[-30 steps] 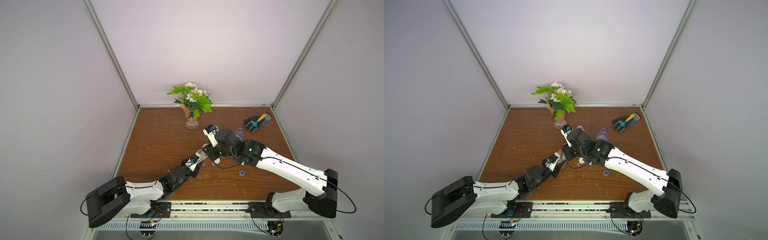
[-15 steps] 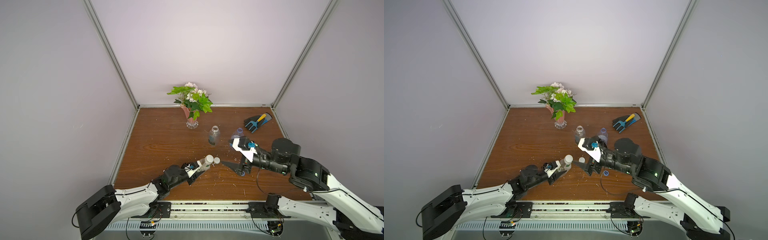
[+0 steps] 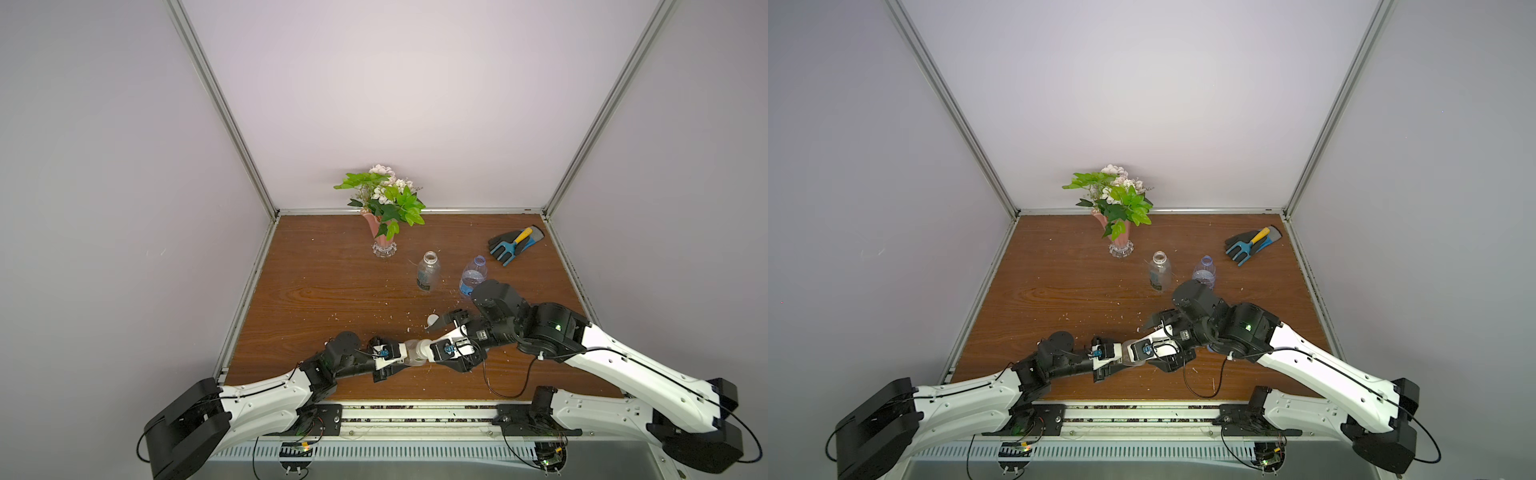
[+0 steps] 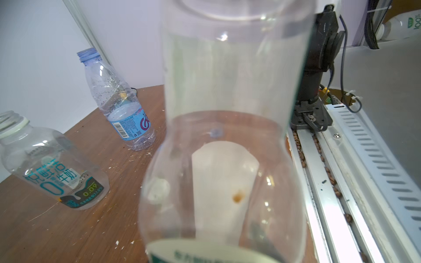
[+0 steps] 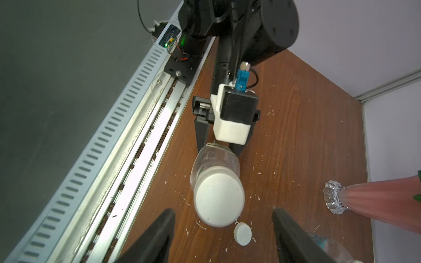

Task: Screw on the bottle caps
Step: Screw the bottle cap onto the plastic bottle.

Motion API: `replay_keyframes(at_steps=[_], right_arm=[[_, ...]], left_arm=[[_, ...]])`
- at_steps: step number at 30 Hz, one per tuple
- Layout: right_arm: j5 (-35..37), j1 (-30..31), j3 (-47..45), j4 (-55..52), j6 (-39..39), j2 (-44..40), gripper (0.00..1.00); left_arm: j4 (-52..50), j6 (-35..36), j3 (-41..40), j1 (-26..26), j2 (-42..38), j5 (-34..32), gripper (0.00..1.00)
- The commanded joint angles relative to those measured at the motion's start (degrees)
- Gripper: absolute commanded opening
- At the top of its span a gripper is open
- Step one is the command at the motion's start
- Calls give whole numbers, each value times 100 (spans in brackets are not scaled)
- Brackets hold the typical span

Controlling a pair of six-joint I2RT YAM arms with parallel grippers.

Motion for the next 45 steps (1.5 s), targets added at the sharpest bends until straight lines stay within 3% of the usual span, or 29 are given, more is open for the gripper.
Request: replay_keyframes(at_steps=[1, 11, 20, 25, 36, 41, 45], right_arm=[[-18, 102, 413, -323, -559, 51, 70], [1425, 753, 879, -865, -514, 798, 68], [2072, 1168, 918, -920, -446, 944, 59], [2210, 1292, 833, -815, -400, 941, 50], [2473, 1364, 593, -683, -248, 970, 39], [2510, 1369, 433, -525, 142, 979, 31], [2496, 1374, 397, -493, 710, 1041, 19]], left_arm=[[-105, 140, 79, 55, 71, 245, 44], [-113, 197, 64, 50, 72, 208, 44], [-122, 194, 62, 55, 22, 138, 44], [-130, 195, 54, 54, 2, 135, 44], [-130, 169, 47, 52, -80, 121, 45], [-70, 143, 20, 53, -219, 39, 45], [113, 100, -106, 53, -420, -169, 44]])
